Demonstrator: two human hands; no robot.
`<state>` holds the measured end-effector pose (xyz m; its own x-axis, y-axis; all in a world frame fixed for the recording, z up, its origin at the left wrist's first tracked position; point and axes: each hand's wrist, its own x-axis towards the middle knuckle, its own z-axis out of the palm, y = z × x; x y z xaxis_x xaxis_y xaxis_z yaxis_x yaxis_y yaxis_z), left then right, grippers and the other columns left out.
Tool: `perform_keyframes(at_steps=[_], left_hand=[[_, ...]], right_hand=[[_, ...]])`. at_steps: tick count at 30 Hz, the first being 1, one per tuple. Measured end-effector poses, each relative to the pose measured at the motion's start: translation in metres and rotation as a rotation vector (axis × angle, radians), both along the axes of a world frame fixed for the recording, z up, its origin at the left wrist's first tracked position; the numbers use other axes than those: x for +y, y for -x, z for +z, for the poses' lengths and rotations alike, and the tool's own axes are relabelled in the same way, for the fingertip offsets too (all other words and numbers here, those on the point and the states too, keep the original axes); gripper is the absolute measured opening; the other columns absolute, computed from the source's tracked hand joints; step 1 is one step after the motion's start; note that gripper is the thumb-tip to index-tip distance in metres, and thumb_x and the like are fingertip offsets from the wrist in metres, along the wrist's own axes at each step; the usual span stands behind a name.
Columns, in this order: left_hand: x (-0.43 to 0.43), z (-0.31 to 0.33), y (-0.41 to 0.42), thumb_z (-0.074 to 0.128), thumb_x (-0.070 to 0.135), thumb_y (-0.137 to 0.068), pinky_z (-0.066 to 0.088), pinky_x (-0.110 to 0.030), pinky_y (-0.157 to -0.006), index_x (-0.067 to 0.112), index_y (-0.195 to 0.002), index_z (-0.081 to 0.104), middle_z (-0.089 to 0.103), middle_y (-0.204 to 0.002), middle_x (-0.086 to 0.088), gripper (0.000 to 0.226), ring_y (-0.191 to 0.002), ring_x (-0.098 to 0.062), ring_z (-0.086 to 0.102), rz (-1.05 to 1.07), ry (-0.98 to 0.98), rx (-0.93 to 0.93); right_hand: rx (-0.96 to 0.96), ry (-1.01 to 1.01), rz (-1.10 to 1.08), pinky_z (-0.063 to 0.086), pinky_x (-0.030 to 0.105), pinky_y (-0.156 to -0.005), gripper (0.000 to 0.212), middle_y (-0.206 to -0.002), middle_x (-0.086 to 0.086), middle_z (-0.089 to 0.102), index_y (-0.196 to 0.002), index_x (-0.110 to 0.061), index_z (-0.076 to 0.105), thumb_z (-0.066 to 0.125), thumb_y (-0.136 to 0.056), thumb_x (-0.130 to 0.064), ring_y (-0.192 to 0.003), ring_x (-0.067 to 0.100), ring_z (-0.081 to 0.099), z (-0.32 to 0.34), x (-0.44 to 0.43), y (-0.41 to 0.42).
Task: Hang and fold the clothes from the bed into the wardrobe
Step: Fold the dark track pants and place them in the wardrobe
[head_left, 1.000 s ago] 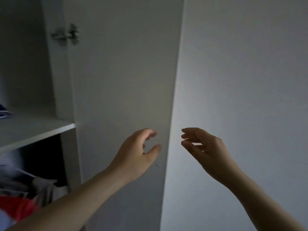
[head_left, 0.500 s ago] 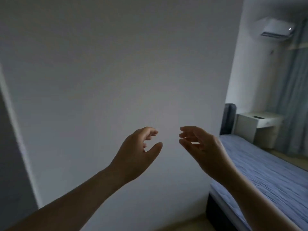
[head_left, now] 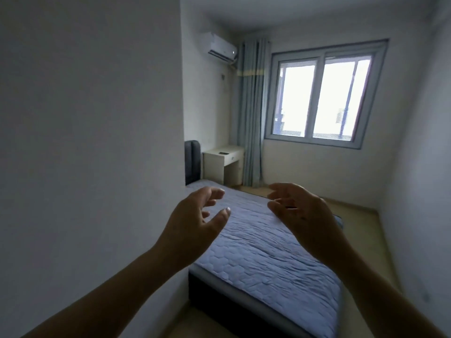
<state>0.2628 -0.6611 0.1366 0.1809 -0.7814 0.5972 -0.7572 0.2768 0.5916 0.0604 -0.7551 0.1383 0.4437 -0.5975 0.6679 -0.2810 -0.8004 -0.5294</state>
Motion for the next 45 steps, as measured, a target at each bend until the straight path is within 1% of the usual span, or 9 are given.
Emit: perform_keyframes(at_steps=[6,10,15,18,24,29,33,37,45], left_hand=[[-0.086,-0.01,0.078,0.061,0.03,-0.09,0.047,-0.014,-0.084,0.021,-0.124,0.053,0.057,-0.124,0.005,0.037,-0.11,-0.002,0.054,-0.248,-0.005,-0.005],[-0.136,-0.011,0.145,0.062,0.028,-0.089,0.045,-0.009,-0.081,0.021,-0.123,0.053,0.058,-0.122,0.005,0.035,-0.108,-0.001,0.053,-0.34,0.016,-0.032],[-0.192,-0.006,0.233,0.063,0.026,-0.089,0.049,-0.018,-0.088,0.02,-0.123,0.054,0.061,-0.122,0.003,0.036,-0.109,-0.006,0.056,-0.45,0.046,-0.039],[-0.226,-0.006,0.281,0.063,0.027,-0.088,0.044,-0.01,-0.083,0.021,-0.123,0.054,0.059,-0.121,0.007,0.036,-0.109,-0.003,0.054,-0.507,0.05,-0.042],[-0.296,-0.014,0.36,0.063,0.027,-0.088,0.047,-0.015,-0.085,0.021,-0.122,0.055,0.059,-0.12,0.008,0.035,-0.108,-0.003,0.055,-0.632,0.03,-0.027],[-0.365,-0.019,0.417,0.064,0.027,-0.088,0.044,-0.006,-0.076,0.023,-0.123,0.055,0.057,-0.118,0.013,0.036,-0.105,0.002,0.054,-0.724,0.046,-0.038],[-0.42,-0.019,0.448,0.064,0.027,-0.088,0.044,-0.006,-0.075,0.022,-0.123,0.055,0.058,-0.119,0.01,0.036,-0.105,0.0,0.055,-0.781,0.055,-0.033],[-0.477,-0.016,0.484,0.064,0.027,-0.088,0.046,-0.008,-0.078,0.019,-0.123,0.056,0.06,-0.12,0.006,0.037,-0.104,-0.003,0.057,-0.824,0.051,-0.038],[-0.579,-0.025,0.578,0.065,0.026,-0.088,0.05,-0.016,-0.083,0.019,-0.121,0.057,0.061,-0.118,0.008,0.035,-0.105,-0.005,0.059,-0.835,0.026,-0.004]], right_hand=[[0.01,-0.003,-0.238,0.043,-0.001,-0.067,0.039,-0.094,-0.027,0.058,-0.116,-0.029,0.053,0.053,-0.081,-0.047,-0.088,-0.023,0.057,-0.009,-0.033,0.093],[-0.021,-0.026,-0.339,0.044,0.001,-0.068,0.045,-0.097,-0.022,0.061,-0.119,-0.027,0.056,0.054,-0.08,-0.049,-0.09,-0.02,0.059,-0.014,-0.059,0.159],[0.014,-0.017,-0.472,0.044,0.0,-0.068,0.048,-0.102,-0.017,0.063,-0.123,-0.023,0.058,0.053,-0.082,-0.049,-0.085,-0.018,0.059,-0.014,-0.091,0.244],[-0.006,-0.026,-0.542,0.046,0.001,-0.071,0.051,-0.105,-0.012,0.064,-0.125,-0.021,0.058,0.053,-0.082,-0.049,-0.088,-0.01,0.061,-0.014,-0.111,0.291],[-0.015,-0.052,-0.645,0.047,0.003,-0.074,0.046,-0.109,-0.008,0.066,-0.126,-0.019,0.058,0.057,-0.086,-0.043,-0.094,-0.006,0.062,-0.02,-0.15,0.365],[-0.033,-0.047,-0.744,0.047,0.003,-0.074,0.037,-0.107,-0.008,0.068,-0.125,-0.019,0.06,0.061,-0.09,-0.032,-0.098,-0.012,0.059,-0.022,-0.197,0.419],[-0.048,-0.06,-0.788,0.047,0.004,-0.075,0.036,-0.105,-0.014,0.067,-0.123,-0.022,0.06,0.061,-0.09,-0.034,-0.098,-0.011,0.059,-0.021,-0.24,0.446],[-0.094,-0.064,-0.826,0.046,0.002,-0.074,0.042,-0.104,-0.018,0.066,-0.121,-0.027,0.06,0.056,-0.085,-0.047,-0.096,-0.013,0.059,-0.016,-0.286,0.475],[-0.108,-0.073,-0.852,0.045,0.001,-0.073,0.034,-0.102,-0.019,0.063,-0.122,-0.025,0.059,0.06,-0.091,-0.035,-0.095,-0.013,0.059,-0.026,-0.393,0.559]])
